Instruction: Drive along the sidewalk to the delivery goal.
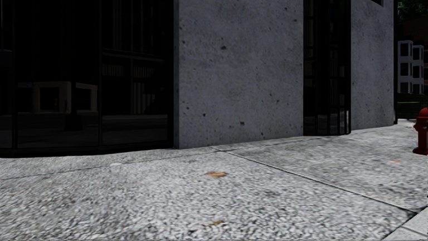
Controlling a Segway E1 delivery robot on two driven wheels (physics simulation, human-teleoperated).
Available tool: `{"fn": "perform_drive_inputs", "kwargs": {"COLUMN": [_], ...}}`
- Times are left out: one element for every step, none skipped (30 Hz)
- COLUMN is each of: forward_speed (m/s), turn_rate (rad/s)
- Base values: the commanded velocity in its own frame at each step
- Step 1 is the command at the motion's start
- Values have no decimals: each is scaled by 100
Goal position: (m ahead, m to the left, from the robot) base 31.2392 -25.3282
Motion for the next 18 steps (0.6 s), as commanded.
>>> {"fn": "perform_drive_inputs", "kwargs": {"forward_speed": [196,195,195,195,195,194,194,194,194,194,194,194,194,194,194,194,194,194], "turn_rate": [0,0,0,0,0,0,0,0,0,-6,-18,-18,-30,-47,-82,-82,-85,-86]}}
